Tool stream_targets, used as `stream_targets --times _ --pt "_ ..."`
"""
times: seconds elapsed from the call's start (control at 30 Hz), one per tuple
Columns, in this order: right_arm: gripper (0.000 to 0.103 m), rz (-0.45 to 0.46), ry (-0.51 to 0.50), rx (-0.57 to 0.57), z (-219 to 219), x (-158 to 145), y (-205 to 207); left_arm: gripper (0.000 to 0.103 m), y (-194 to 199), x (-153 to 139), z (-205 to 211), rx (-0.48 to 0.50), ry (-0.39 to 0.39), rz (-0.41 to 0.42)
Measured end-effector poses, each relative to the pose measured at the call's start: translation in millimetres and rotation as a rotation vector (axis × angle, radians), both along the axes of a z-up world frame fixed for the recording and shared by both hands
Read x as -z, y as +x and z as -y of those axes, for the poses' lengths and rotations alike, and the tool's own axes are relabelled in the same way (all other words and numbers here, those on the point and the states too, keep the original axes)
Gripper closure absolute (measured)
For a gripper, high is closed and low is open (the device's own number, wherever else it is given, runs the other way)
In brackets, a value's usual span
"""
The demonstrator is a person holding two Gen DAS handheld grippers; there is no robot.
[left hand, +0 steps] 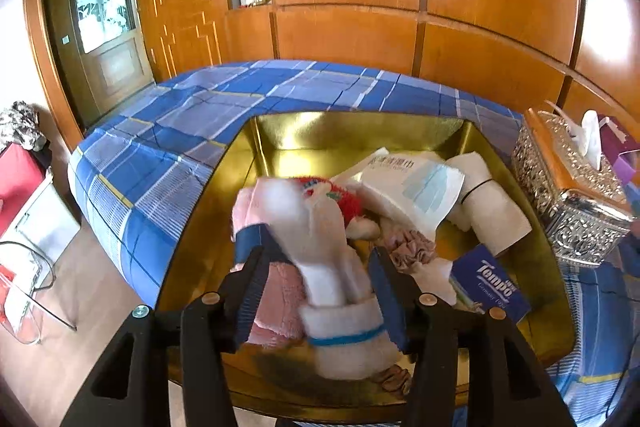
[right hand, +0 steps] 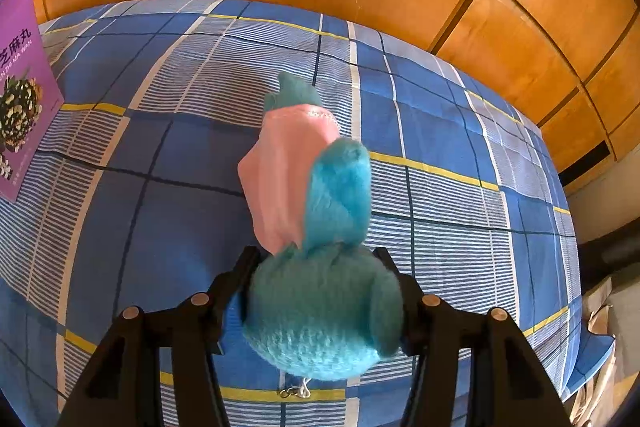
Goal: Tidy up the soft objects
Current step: 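Place the white sock in the gold tray with the left tool and release, then carry the blue-and-pink plush with the right tool into the gold tray and release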
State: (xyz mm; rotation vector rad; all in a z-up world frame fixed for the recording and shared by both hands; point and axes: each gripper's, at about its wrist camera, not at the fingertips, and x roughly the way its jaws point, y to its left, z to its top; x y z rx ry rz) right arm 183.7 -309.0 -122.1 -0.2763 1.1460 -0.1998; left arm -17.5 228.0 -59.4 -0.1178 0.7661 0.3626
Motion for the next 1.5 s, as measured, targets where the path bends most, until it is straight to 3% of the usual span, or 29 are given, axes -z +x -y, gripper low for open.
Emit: stream_targets --times 0.6,0.73,0.83,1.0,1.13,1.27,1.37,1.43,1.5 --pt "0.046 -0.001 0.003 0.005 1.6 1.6 0.2 0.040 -5.0 -19.2 16.3 0.043 0.023 0.041" --pt "0.052 -0.001 0.045 0.061 7.5 -3.0 5.6 0.040 -4.8 -23.0 18.3 0.056 0.023 0.041" --pt "0.055 0.021 0.107 0.130 15.2 -18.4 14.9 0.040 -4.3 -25.4 19.3 0.071 0.027 0.034" --pt "0.055 0.149 0.121 0.095 -6.9 -88.4 38.8 0.037 -6.3 -29.0 18.8 0.082 0.035 0.039" --pt "0.055 0.299 0.182 -0.028 -59.9 -174.3 50.4 0.036 -7.1 -29.0 16.5 0.081 0.032 0.036" --pt "0.055 0.387 0.269 -0.279 -147.7 -231.4 32.7 0.034 -9.4 -29.7 8.4 0.066 0.020 0.037" --pt "0.055 0.367 0.340 -0.525 -230.0 -237.0 0.1 0.034 -12.8 -34.3 -5.5 0.024 0.013 0.054" --pt "0.054 0.293 0.391 -0.668 -285.9 -218.0 -24.7 0.033 -16.6 -38.6 -17.9 -0.017 0.009 0.071" --pt "0.054 0.210 0.428 -0.734 -327.0 -193.4 -41.4 0.031 -21.1 -42.1 -30.3 -0.061 0.004 0.088"
